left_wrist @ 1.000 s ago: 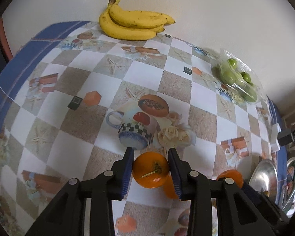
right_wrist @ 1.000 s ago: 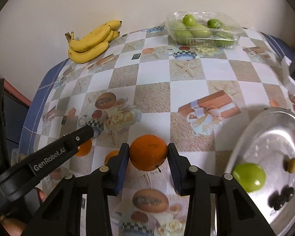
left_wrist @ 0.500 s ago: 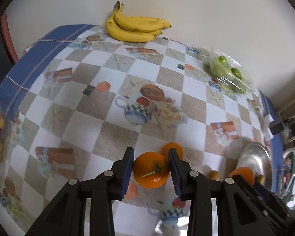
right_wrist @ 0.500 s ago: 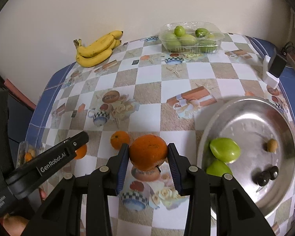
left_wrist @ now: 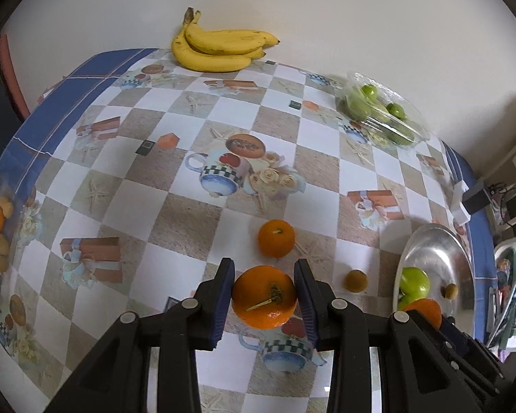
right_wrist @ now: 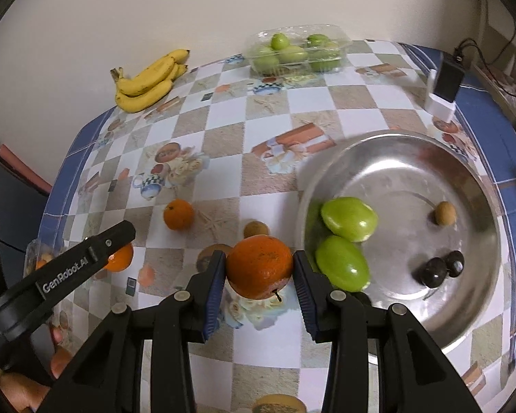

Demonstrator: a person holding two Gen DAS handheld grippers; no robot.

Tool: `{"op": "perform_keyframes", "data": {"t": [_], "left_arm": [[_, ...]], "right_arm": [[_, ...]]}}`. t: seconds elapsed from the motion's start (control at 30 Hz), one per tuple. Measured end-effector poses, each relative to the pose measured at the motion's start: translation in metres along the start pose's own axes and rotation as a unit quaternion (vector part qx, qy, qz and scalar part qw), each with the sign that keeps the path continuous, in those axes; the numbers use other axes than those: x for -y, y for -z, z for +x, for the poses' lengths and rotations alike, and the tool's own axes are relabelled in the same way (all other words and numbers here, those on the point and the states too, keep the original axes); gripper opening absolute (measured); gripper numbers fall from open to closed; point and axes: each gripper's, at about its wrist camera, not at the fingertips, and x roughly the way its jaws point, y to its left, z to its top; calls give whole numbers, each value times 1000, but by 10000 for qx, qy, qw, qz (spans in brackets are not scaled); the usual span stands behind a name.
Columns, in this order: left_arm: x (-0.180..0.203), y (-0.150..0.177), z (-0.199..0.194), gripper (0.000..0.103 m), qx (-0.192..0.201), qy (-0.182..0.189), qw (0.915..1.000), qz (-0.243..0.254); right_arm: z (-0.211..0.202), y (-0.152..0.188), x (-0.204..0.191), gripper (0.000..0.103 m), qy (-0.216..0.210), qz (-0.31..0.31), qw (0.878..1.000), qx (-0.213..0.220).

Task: Organize fruits
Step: 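Carry both oranges into the steel bowl and open both tools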

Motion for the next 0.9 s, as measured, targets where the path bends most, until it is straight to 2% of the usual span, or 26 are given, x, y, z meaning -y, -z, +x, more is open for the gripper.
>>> {"op": "perform_keyframes", "data": {"t": [0.33,0.9], "left_arm": [[43,10,1,38,-12,95,9991,402],[128,36,5,38,-191,667,9889,1315]], "right_arm": [[-5,-5,43,41,368,324,9988,20],[-20,-5,134,41,726,1291,9889,97]]}}
